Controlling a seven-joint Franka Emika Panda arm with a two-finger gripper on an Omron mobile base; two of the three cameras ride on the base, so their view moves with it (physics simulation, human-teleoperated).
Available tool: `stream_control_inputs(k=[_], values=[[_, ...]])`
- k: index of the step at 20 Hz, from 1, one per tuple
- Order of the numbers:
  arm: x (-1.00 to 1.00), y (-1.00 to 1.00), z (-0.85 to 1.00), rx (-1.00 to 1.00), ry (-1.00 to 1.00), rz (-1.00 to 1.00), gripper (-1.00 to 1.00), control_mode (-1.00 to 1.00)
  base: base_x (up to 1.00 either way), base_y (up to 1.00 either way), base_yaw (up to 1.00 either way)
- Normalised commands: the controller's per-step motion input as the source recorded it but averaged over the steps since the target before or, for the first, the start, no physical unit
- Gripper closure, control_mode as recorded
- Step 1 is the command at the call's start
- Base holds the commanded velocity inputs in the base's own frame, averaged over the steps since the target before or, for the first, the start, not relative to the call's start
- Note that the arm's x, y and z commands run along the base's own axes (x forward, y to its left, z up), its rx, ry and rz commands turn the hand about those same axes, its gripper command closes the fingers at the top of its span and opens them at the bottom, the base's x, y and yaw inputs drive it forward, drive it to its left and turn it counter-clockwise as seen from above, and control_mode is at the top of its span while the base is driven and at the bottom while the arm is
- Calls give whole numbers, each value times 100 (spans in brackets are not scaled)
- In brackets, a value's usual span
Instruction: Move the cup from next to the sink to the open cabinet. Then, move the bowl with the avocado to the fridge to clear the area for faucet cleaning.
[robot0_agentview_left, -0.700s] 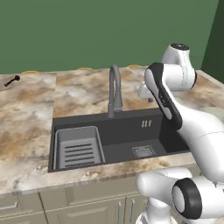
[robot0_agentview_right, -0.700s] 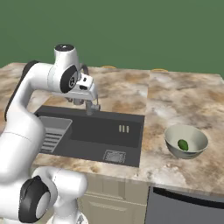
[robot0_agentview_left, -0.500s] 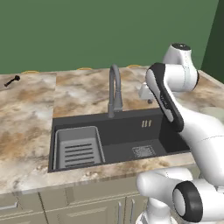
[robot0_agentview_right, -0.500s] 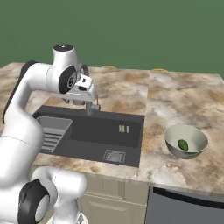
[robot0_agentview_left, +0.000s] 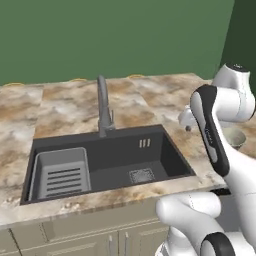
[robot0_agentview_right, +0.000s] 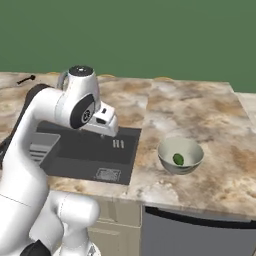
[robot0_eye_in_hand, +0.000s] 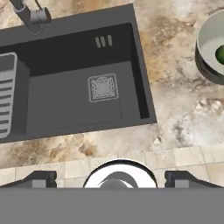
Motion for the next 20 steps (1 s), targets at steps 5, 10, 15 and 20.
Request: stream_control_inputs(k=[5, 10, 15, 20], values=[[0, 0, 0, 0, 0, 0, -100, 100, 55, -100, -4], [13, -19, -8, 1, 0, 3, -100, -100, 64, -80, 6], [18, -100, -94, 15, 1, 3, -100, -100, 0, 0, 0], [11, -100, -87, 15, 0, -3, -100, -100, 0, 0, 0]])
